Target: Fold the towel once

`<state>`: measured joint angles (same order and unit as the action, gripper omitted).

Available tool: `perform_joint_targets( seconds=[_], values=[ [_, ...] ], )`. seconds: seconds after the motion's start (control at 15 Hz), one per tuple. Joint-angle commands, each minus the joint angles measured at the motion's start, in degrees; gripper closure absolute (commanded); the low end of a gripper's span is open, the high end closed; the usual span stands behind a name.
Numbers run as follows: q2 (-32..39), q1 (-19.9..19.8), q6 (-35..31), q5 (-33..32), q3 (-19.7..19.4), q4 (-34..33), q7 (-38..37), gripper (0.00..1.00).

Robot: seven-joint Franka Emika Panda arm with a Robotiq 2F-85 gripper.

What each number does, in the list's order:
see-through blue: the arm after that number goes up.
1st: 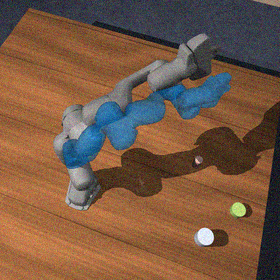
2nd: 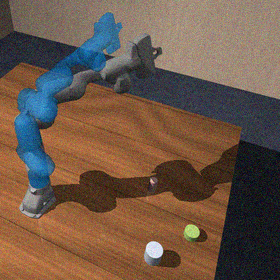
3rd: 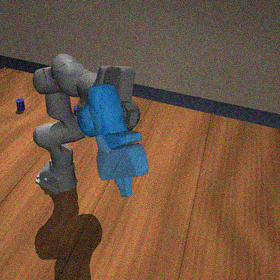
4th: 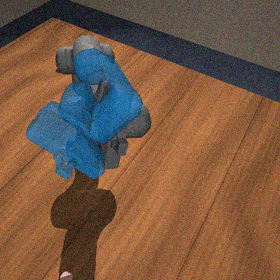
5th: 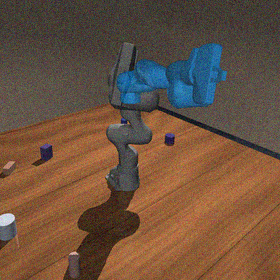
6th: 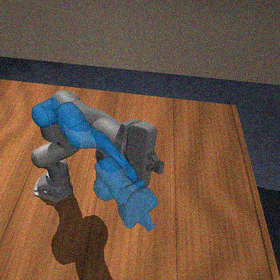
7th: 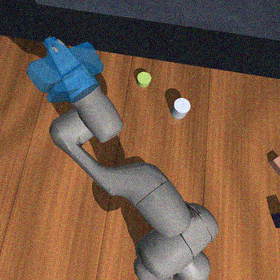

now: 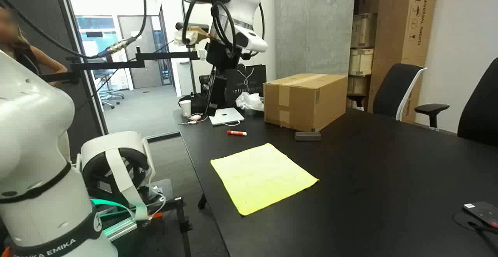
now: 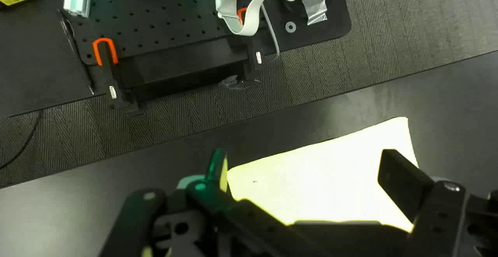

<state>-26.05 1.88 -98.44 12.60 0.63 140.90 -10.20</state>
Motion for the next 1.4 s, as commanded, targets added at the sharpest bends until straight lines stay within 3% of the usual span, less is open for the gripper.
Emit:
perform_joint_targets(
  seconds=[0.0,0.33,0.6,0.93,1.33],
  values=[
    [0.01,-0.74,0.13,0.22,0.65,-0.21,0.25,0.0],
    [1.32,-0.78,-2.46,-0.12,0.8,1.03,0.99,0.0],
    [7.23,-0.12,-14.7,0.4,1.82,4.64,1.43,0.0],
    [20.78,1.35,-31.42,2.91,2.51,6.73,2.34,0.0],
    [33.06,2.04,-45.31,12.9,3.53,6.36,5.48,0.0]
  ],
)
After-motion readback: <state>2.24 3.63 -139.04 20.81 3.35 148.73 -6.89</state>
